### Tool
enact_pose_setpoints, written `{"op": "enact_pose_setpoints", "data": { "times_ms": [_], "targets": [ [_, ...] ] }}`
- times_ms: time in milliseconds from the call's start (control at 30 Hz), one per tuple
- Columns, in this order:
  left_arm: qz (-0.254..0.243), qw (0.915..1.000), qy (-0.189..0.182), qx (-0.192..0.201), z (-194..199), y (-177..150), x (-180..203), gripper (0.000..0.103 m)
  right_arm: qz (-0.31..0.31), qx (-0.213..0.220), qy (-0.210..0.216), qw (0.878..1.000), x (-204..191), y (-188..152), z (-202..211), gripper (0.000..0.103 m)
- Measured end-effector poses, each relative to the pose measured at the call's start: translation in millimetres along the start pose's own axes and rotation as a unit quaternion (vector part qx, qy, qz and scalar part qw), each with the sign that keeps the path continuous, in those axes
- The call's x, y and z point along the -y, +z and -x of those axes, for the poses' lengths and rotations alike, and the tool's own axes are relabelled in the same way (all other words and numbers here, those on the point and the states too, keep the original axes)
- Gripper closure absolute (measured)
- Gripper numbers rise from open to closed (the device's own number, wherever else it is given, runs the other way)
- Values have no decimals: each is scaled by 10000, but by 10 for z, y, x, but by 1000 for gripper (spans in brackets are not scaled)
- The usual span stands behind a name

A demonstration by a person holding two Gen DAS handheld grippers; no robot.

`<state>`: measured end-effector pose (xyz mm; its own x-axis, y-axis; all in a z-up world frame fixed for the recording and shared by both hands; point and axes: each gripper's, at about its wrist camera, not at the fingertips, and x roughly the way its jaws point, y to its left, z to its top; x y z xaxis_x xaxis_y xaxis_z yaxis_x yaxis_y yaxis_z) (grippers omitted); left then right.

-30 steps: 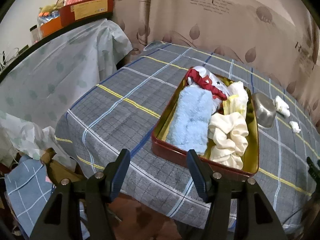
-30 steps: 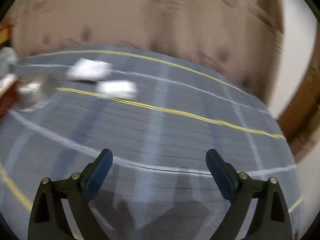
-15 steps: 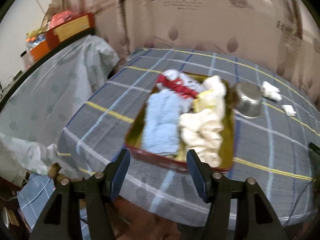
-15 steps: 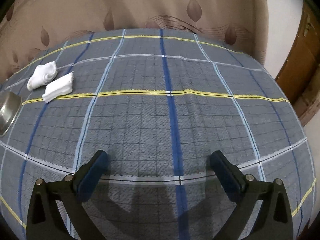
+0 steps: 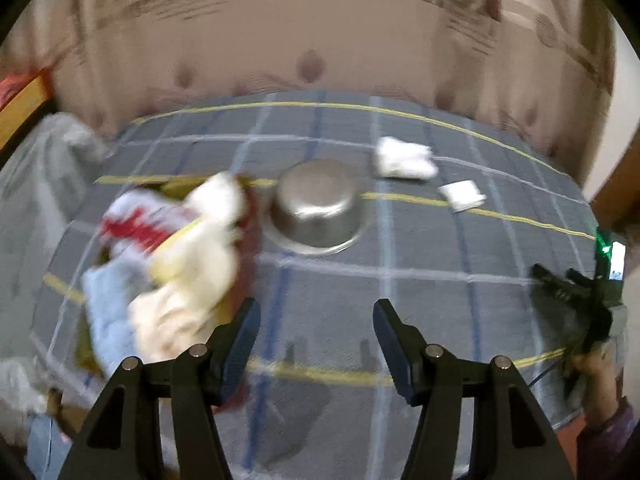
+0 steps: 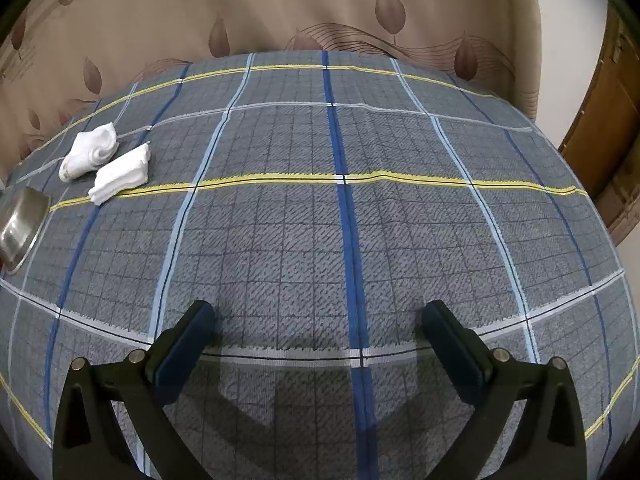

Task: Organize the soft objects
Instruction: 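Move the left gripper to the white rolled sock and grasp it, then lift the white sock with the left gripper while the right grasps the folded white cloth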

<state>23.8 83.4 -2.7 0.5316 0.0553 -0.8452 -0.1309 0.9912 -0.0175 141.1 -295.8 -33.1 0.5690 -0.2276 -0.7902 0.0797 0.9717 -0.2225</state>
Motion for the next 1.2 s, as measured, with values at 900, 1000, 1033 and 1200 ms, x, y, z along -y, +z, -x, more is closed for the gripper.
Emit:
{"op": "enact_pose_setpoints", "data": {
  "times_ms": [900, 1000, 1033, 1200],
  "targets": [
    [859, 9698, -1758, -1454, -2367, 1949, 610, 43, 91, 310, 559, 9979, -21, -35, 120, 0],
    [577, 9808, -1356, -1278, -2396, 2006, 679, 43, 89, 344, 573, 9977, -18, -38, 129, 0],
    [544, 9823, -1271, -1265, -2399, 2016, 688, 43, 88, 356, 578, 9977, -14, -36, 131, 0],
    [337, 9893, -923, -1081, -2358, 2071, 721, 43, 78, 425, 574, 9974, -9, -41, 154, 0]
  ]
}}
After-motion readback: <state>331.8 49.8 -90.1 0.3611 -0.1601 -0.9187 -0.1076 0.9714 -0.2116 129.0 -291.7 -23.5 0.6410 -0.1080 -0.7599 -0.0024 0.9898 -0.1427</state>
